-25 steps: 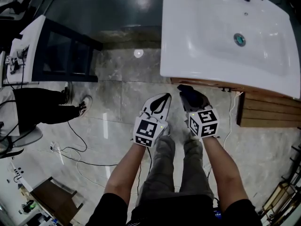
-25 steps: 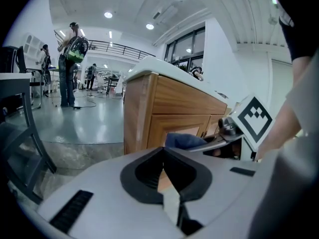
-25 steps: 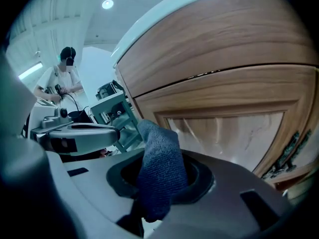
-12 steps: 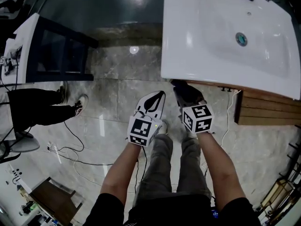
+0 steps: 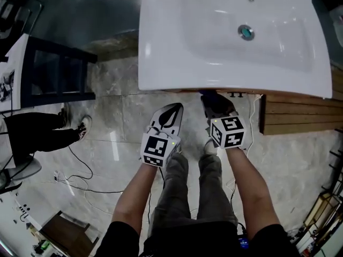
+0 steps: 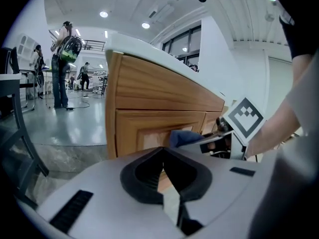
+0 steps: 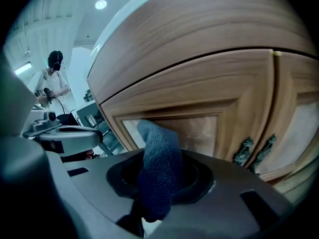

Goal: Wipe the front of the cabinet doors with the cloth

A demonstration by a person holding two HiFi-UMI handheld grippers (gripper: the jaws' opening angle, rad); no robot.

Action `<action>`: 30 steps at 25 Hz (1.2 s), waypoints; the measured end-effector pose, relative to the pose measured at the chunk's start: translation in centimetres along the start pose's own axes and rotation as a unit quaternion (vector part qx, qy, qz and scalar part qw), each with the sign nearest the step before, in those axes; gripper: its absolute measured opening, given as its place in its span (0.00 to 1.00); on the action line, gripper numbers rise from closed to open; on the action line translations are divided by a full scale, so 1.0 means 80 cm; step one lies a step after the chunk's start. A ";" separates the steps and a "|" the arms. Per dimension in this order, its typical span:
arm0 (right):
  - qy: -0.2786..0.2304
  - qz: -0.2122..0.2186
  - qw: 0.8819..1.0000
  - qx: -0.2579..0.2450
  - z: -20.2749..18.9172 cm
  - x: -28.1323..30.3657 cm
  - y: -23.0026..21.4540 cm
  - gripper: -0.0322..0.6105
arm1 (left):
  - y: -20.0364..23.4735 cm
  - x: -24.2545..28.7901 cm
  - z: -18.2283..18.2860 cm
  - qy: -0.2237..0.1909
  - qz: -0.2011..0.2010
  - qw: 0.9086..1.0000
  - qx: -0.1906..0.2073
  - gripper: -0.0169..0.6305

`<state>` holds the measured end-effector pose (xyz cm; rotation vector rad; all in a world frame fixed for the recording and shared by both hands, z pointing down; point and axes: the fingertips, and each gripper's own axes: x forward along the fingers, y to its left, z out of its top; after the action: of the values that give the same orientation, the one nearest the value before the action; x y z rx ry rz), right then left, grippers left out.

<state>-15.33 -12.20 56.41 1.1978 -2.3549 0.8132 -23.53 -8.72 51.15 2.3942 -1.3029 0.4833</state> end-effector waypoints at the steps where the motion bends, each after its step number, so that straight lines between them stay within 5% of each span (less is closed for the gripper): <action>1: -0.002 -0.005 1.000 0.001 -0.001 -0.007 -0.013 0.22 | -0.009 0.007 0.001 0.001 -0.004 1.000 0.001 0.04; 16: -0.016 -0.027 0.999 0.019 -0.019 -0.082 -0.115 0.22 | -0.132 0.085 0.012 0.002 -0.053 0.998 0.014 0.04; 30: 0.005 0.015 1.000 0.012 -0.044 -0.061 -0.044 0.22 | -0.095 0.046 -0.010 0.014 -0.043 0.999 0.005 0.04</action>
<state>-9.42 -8.68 57.50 1.1680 -2.3677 0.8564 -15.29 -7.15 52.37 2.4312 -1.1824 0.4962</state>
